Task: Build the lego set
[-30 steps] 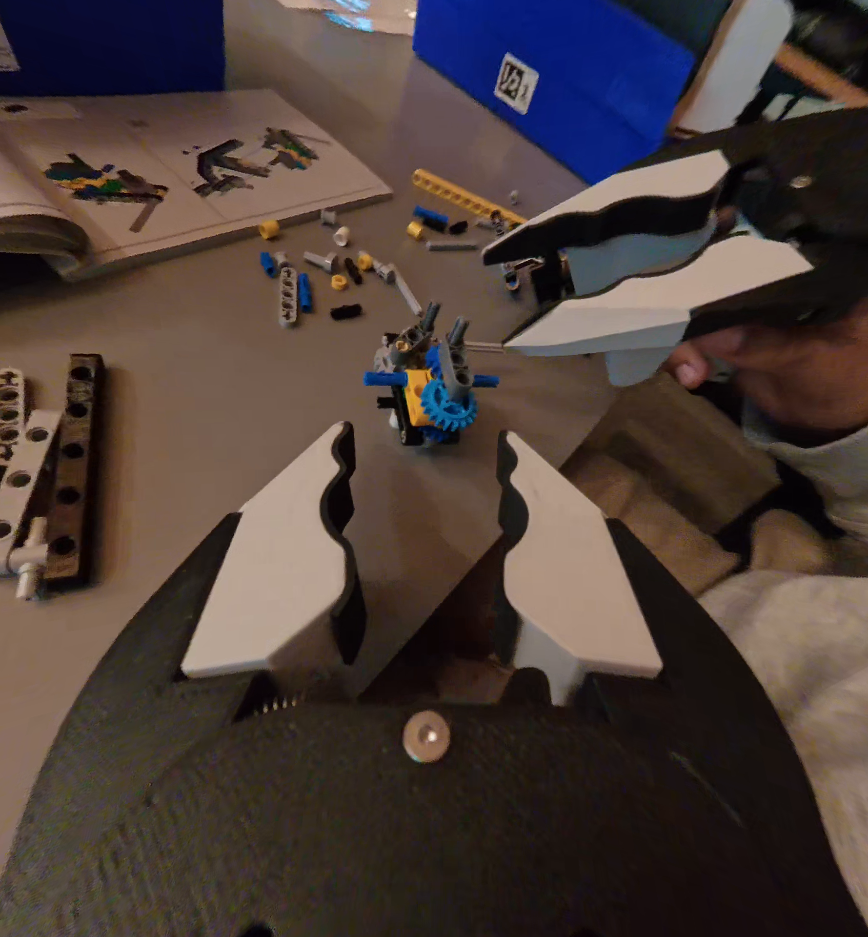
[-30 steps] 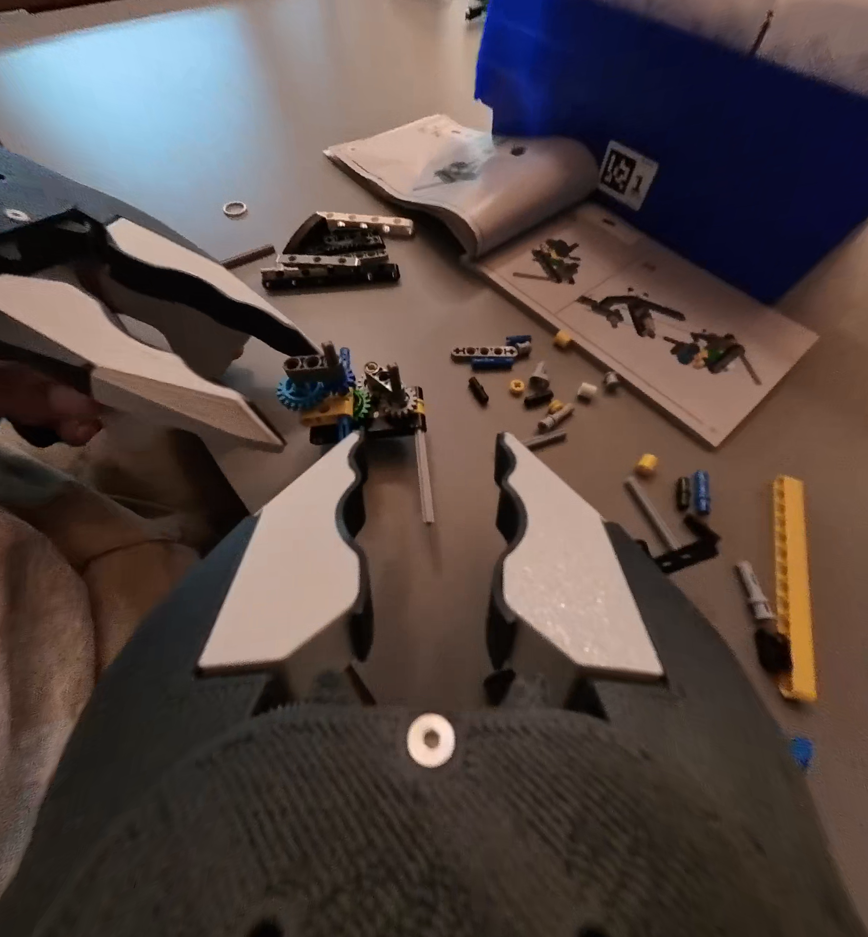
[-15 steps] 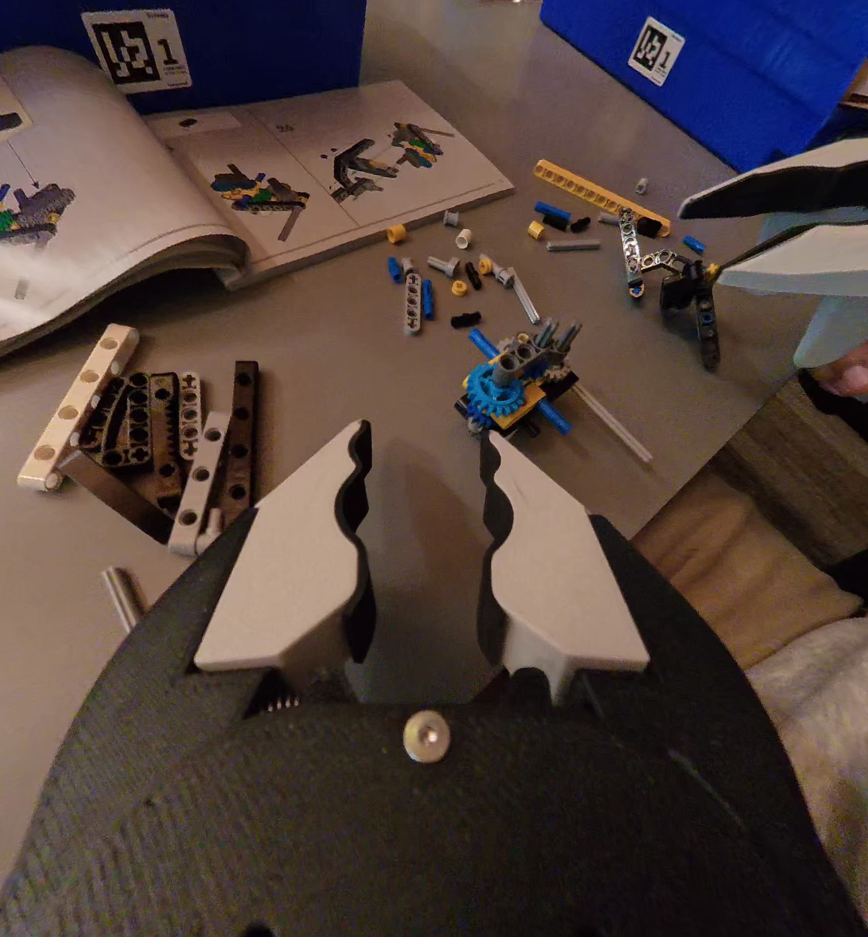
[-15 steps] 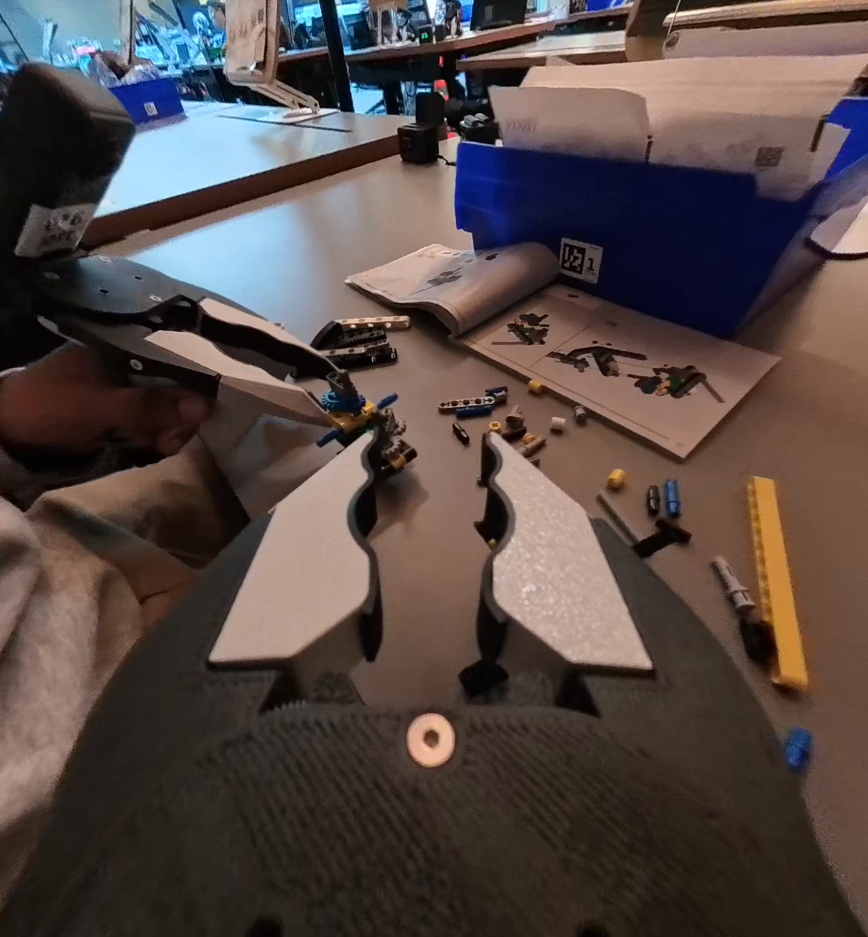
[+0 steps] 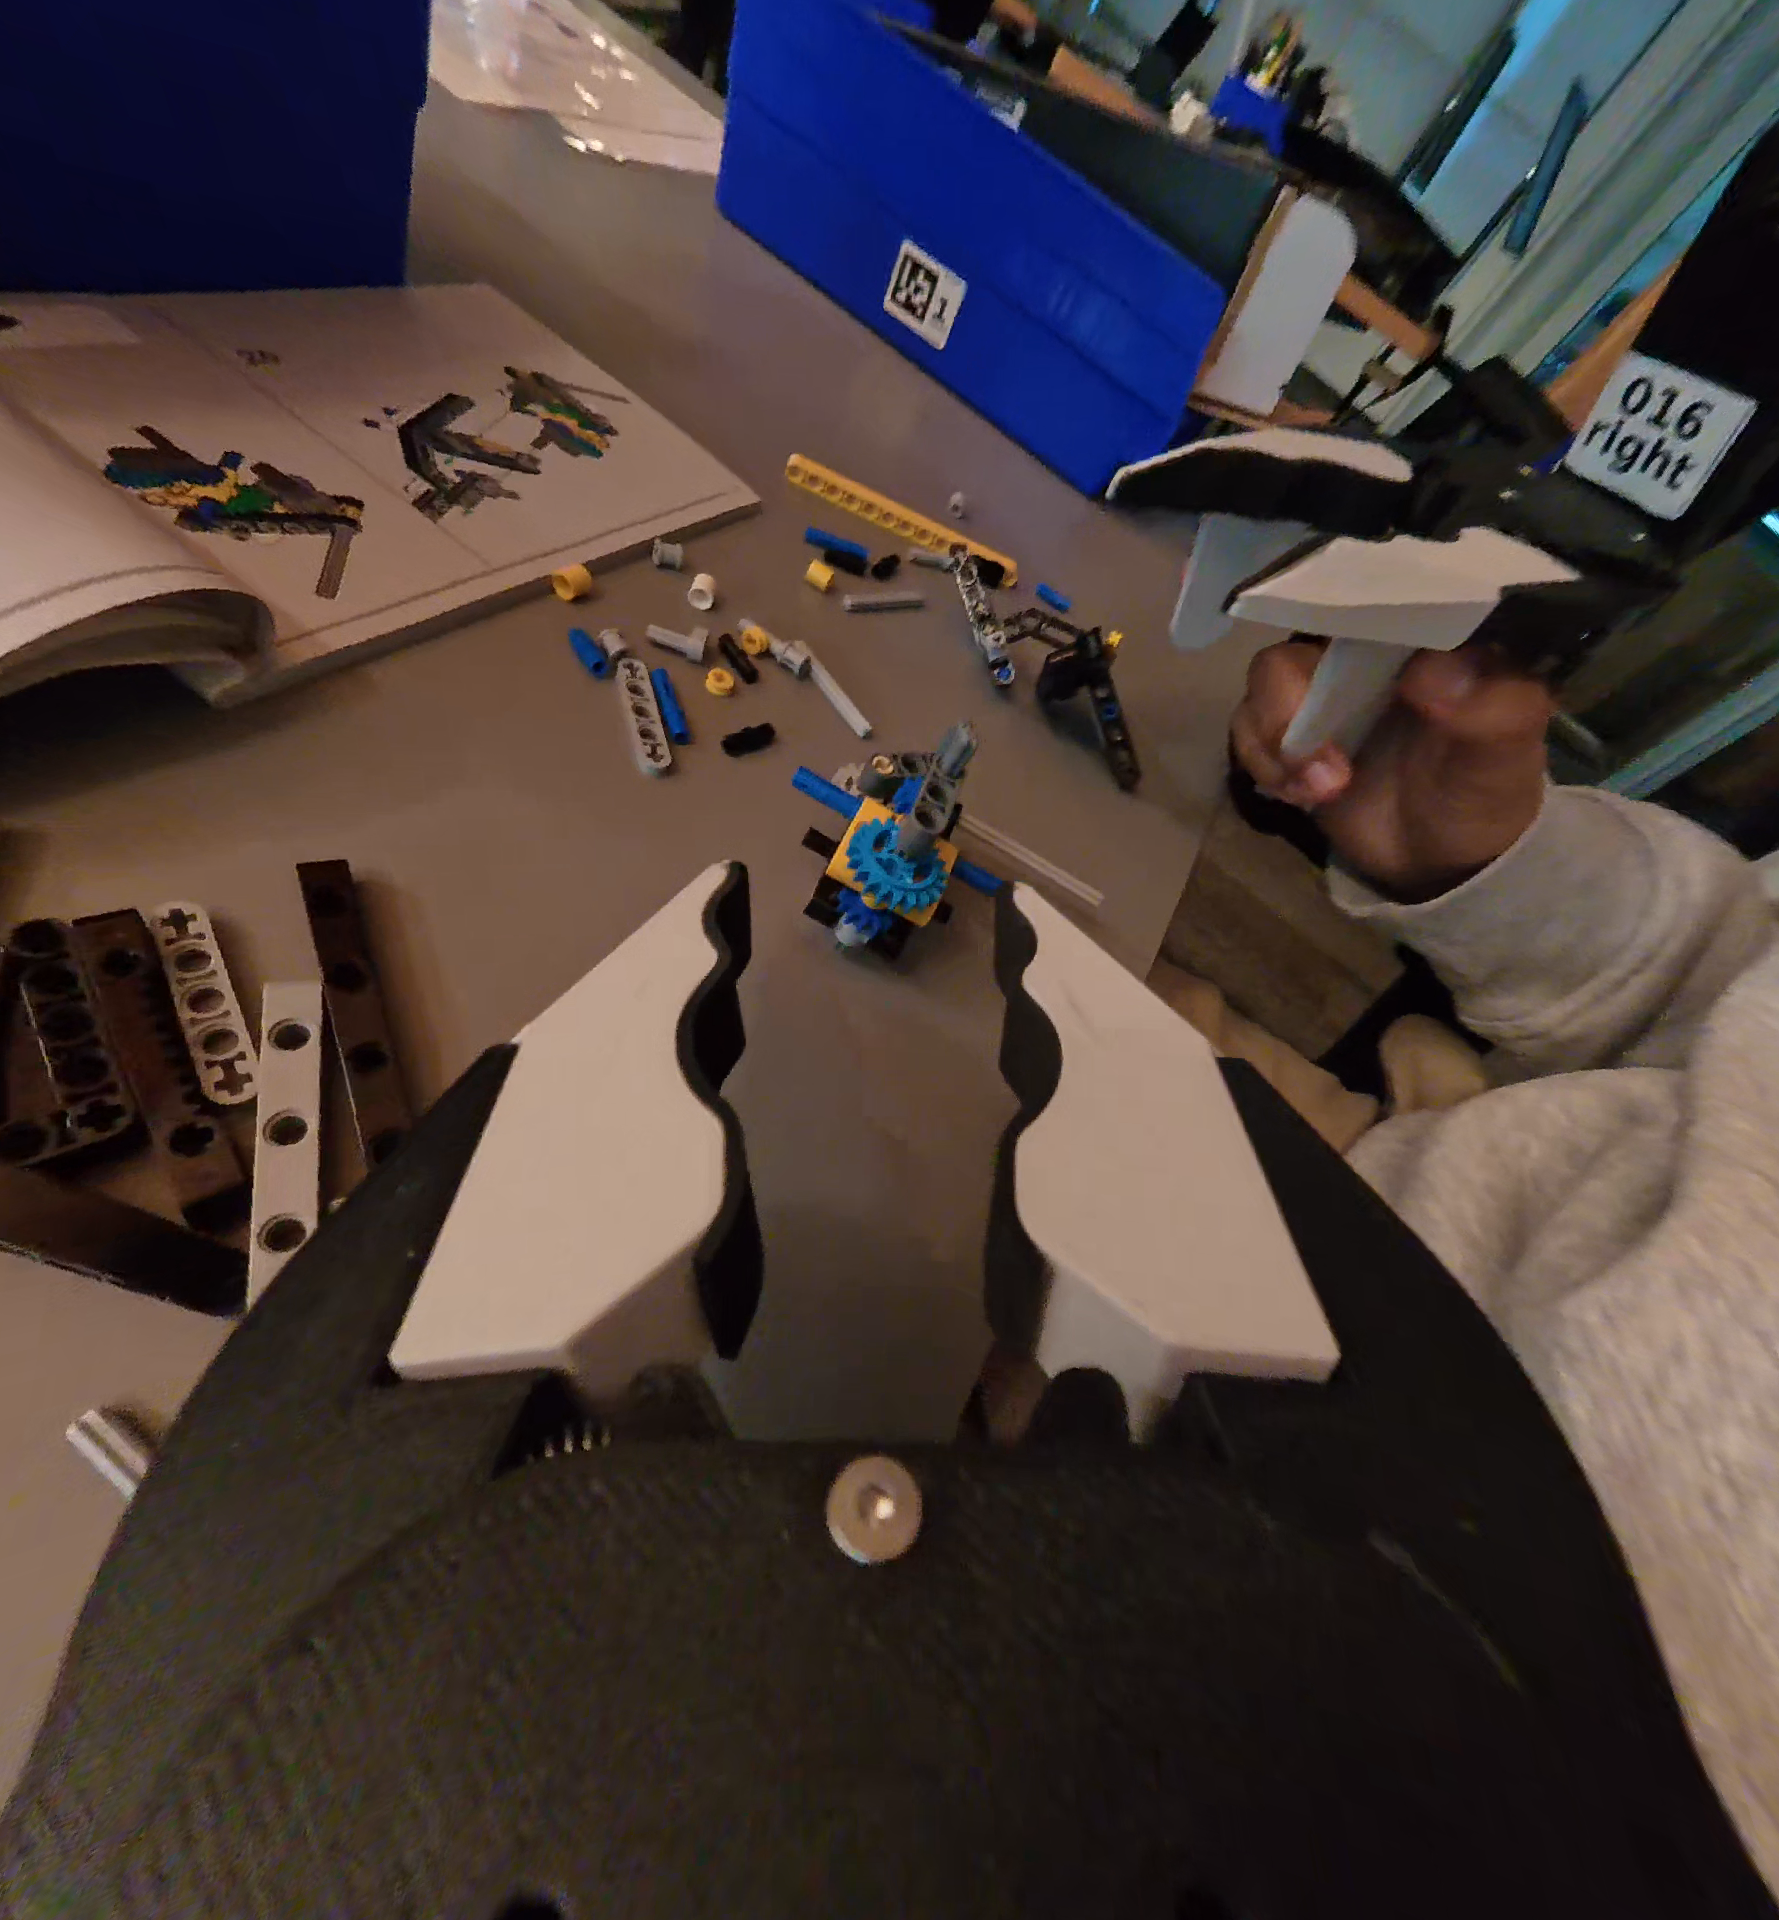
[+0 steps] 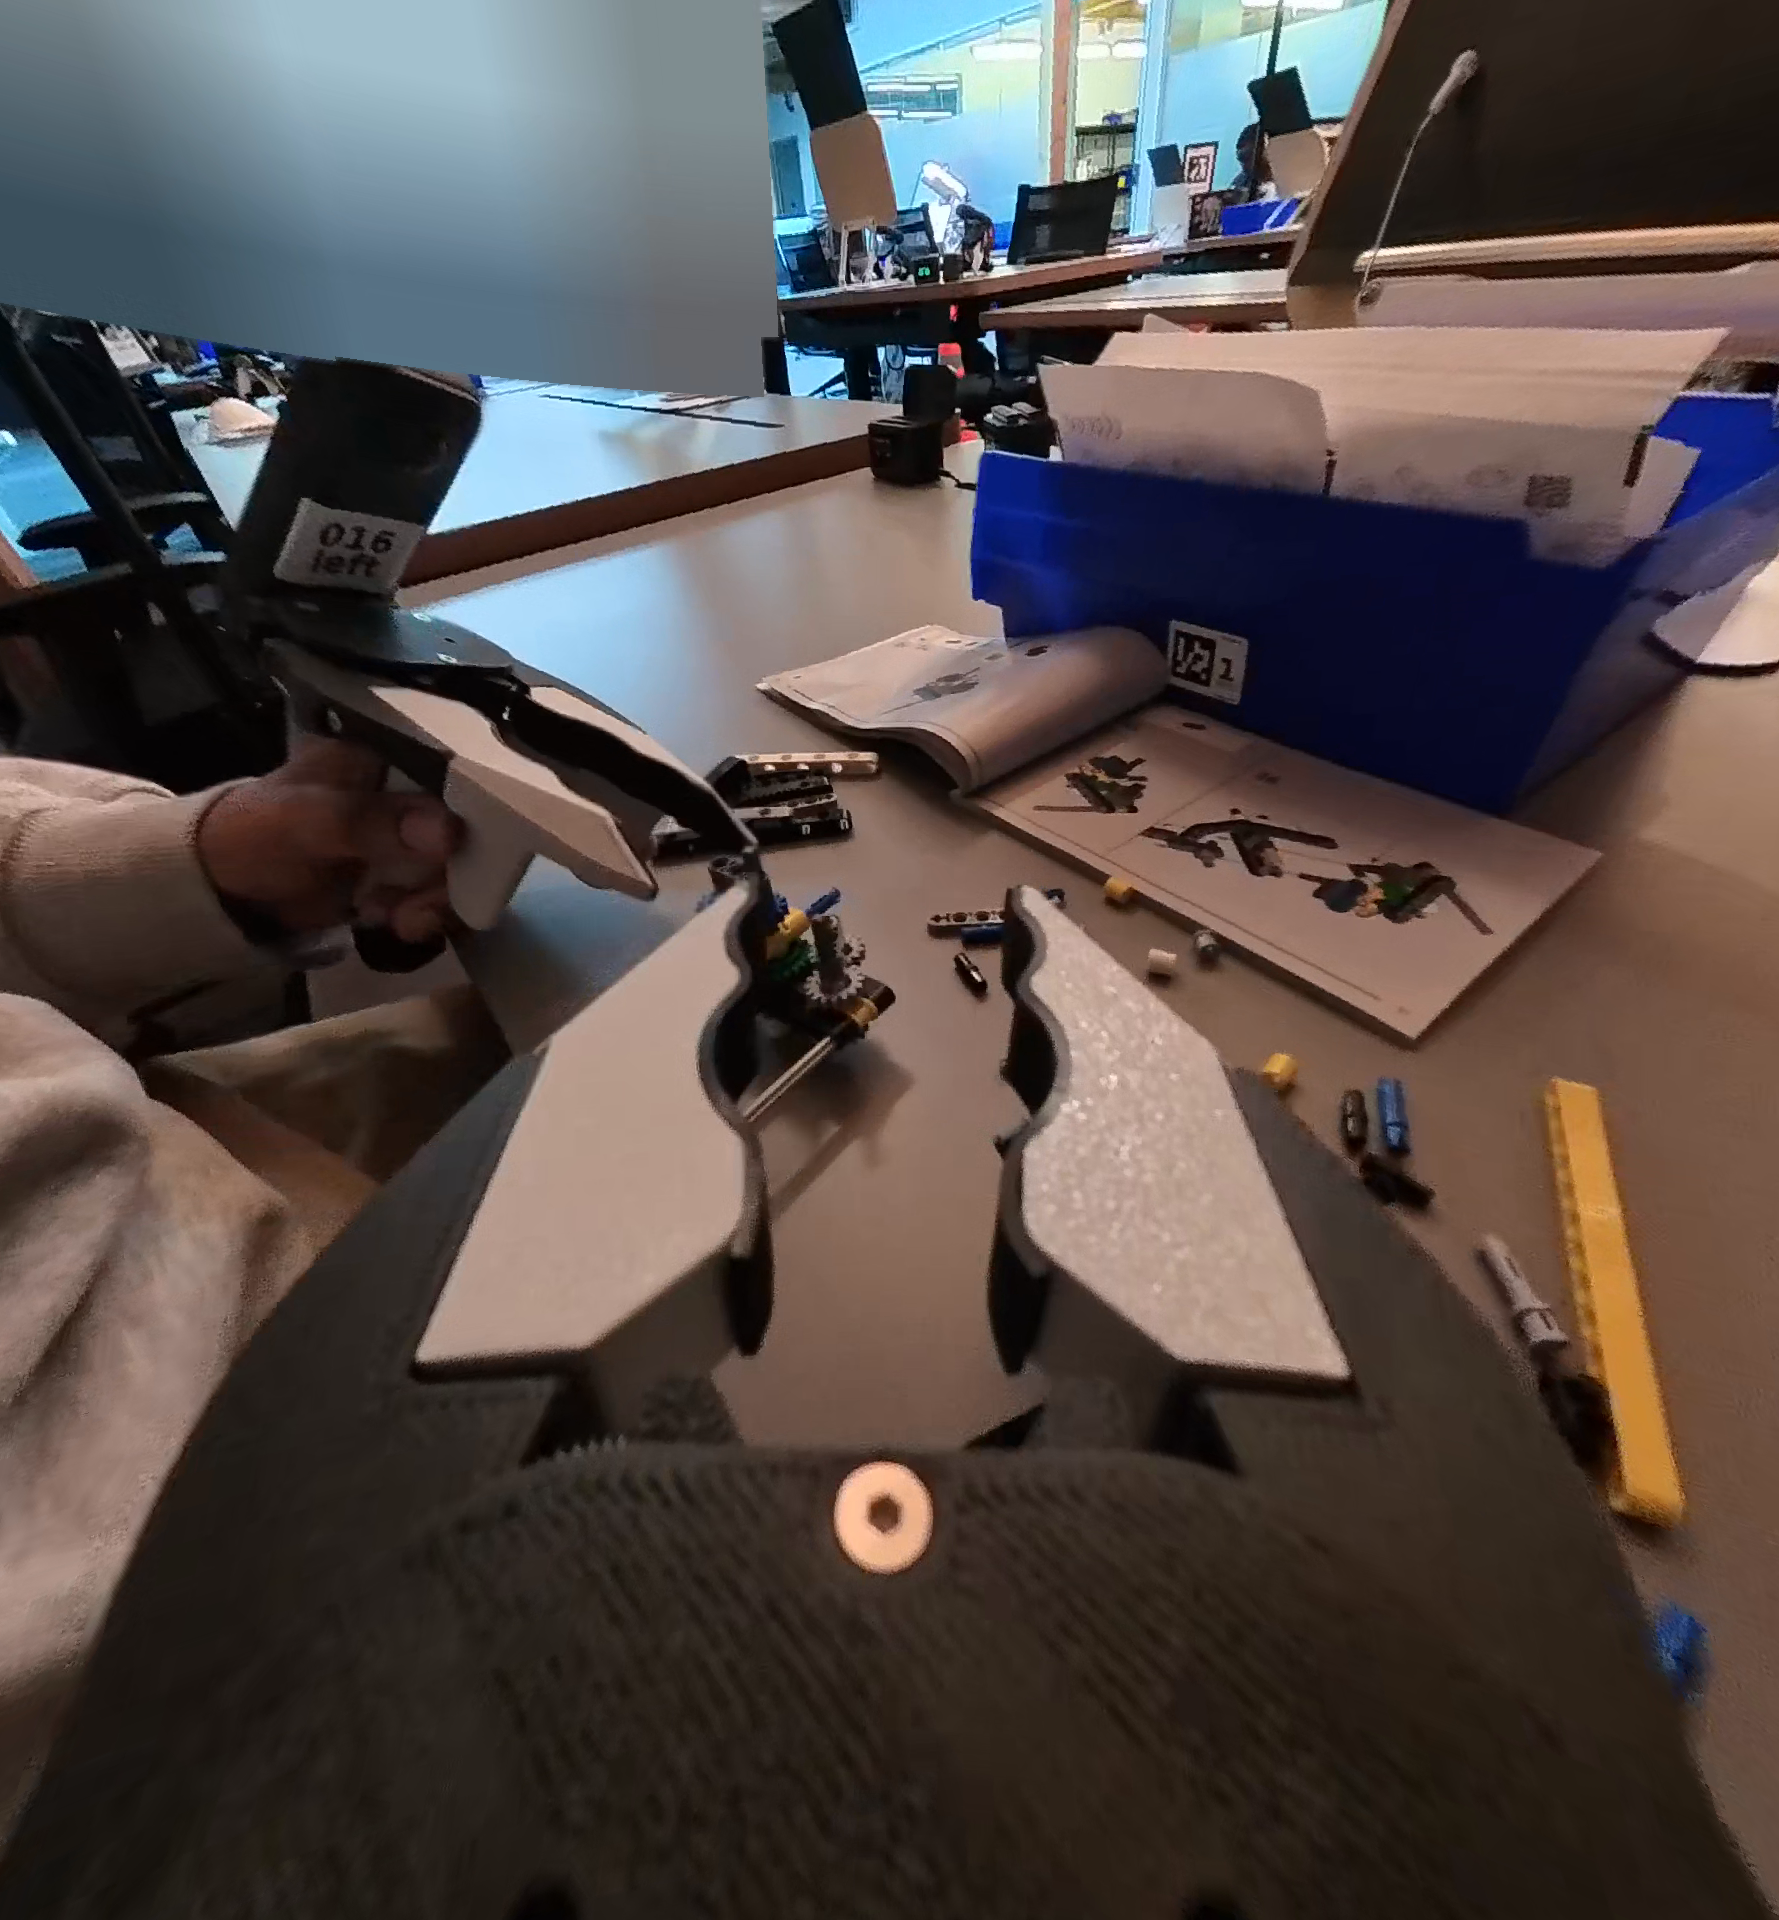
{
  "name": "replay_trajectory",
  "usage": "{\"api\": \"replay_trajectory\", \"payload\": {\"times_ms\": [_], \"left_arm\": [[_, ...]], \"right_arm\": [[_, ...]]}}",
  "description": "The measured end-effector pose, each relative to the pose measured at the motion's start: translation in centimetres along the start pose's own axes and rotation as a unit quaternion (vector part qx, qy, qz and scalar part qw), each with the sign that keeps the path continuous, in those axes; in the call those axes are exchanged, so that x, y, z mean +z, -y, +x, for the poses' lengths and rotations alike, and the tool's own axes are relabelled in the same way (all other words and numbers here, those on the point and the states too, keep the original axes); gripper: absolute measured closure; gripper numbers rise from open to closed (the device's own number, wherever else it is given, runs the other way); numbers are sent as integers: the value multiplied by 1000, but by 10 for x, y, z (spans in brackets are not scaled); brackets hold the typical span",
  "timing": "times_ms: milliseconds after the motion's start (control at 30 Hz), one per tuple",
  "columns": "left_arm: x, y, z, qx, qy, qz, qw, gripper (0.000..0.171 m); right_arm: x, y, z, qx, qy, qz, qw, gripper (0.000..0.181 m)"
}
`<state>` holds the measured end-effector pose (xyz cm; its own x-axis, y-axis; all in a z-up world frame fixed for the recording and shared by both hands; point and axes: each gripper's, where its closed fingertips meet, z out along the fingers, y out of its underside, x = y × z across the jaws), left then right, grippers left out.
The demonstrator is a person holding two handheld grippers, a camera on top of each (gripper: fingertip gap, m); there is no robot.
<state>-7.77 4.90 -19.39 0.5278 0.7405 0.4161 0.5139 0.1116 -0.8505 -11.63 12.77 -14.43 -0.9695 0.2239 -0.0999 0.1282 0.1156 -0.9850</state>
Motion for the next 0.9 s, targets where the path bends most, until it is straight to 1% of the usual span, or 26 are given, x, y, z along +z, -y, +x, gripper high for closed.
{"api": "replay_trajectory", "payload": {"times_ms": [100,167,267,300,333,367,400,500,600,667,700,800,900], "left_arm": [[-3,4,0,-7,-3,15,1000,126],[-2,3,-2,-18,-6,12,1000,126],[-3,5,-3,-33,-11,18,999,126],[-4,7,-2,-34,-16,22,999,125],[-5,8,3,-30,-33,27,999,121],[-7,10,13,-20,-62,34,997,113],[-9,12,16,-14,-72,40,996,108],[-12,15,17,-1,-67,56,996,103],[-13,15,14,13,-45,60,997,102],[-14,14,11,27,-25,58,998,100],[-15,13,10,35,-15,58,998,100],[-14,11,10,58,4,56,997,105],[-12,7,11,78,12,44,996,109]], "right_arm": [[3,-1,0,-17,-9,-5,1000,140],[4,-1,2,-28,-20,-4,999,148],[5,-1,11,-54,-56,-8,997,157],[5,-2,14,-61,-65,-12,996,156],[5,-3,15,-68,-72,-14,995,154],[6,-4,16,-74,-76,-16,994,150],[6,-4,16,-78,-79,-16,994,147],[3,-2,12,-95,-81,-8,992,143],[-2,1,-1,-122,-56,14,991,157],[-6,4,-9,-125,-39,28,991,166],[-7,7,-13,-124,-30,38,991,168],[-12,14,-28,-90,18,69,993,167],[-16,22,-35,-20,64,96,993,154]]}}
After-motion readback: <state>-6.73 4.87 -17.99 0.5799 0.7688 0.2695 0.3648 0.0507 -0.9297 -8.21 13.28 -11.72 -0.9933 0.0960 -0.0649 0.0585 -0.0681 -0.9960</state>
